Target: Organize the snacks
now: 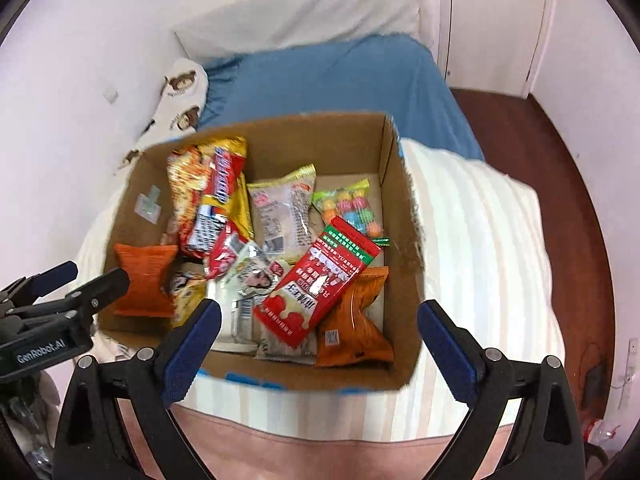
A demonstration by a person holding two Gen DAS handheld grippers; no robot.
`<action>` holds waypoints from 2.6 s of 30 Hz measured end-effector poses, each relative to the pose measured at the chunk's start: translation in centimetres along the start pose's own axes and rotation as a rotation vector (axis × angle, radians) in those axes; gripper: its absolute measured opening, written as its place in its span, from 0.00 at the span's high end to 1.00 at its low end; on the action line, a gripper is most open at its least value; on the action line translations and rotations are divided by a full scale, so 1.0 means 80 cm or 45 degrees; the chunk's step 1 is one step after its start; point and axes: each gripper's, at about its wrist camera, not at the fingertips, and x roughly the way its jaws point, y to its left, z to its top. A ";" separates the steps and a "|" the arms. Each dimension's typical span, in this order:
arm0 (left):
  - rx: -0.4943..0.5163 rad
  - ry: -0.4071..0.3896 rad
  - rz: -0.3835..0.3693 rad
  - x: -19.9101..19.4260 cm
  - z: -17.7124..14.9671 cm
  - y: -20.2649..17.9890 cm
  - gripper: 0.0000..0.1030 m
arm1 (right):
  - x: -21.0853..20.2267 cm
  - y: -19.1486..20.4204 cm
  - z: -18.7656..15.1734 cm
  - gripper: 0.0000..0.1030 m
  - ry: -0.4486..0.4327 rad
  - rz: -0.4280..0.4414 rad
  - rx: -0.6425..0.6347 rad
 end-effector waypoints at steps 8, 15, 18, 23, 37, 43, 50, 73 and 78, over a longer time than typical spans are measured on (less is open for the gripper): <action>-0.029 -0.137 -0.013 -0.089 -0.052 -0.001 0.04 | -0.106 0.004 -0.051 0.02 -0.171 0.012 -0.018; -0.024 -0.233 -0.059 -0.160 -0.099 -0.007 0.04 | -0.180 0.008 -0.105 0.01 -0.258 0.023 -0.027; -0.025 -0.263 -0.069 -0.188 -0.117 -0.007 0.04 | -0.217 0.009 -0.127 0.01 -0.306 0.023 -0.029; -0.025 -0.338 -0.054 -0.231 -0.142 -0.008 0.04 | -0.266 0.012 -0.155 0.00 -0.371 0.014 -0.037; -0.021 -0.422 -0.032 -0.289 -0.188 -0.017 0.04 | -0.371 0.027 -0.201 0.00 -0.510 -0.013 -0.103; -0.032 -0.436 -0.007 -0.289 -0.190 -0.018 0.04 | -0.379 0.034 -0.205 0.00 -0.521 -0.010 -0.124; -0.056 -0.427 0.011 -0.273 -0.184 -0.013 0.00 | -0.359 0.033 -0.198 0.00 -0.511 -0.030 -0.118; -0.071 -0.383 0.097 -0.203 -0.137 0.000 0.00 | -0.269 0.026 -0.141 0.00 -0.480 -0.122 -0.065; -0.045 -0.371 0.099 -0.197 -0.136 -0.003 0.00 | -0.255 0.025 -0.139 0.00 -0.450 -0.129 -0.060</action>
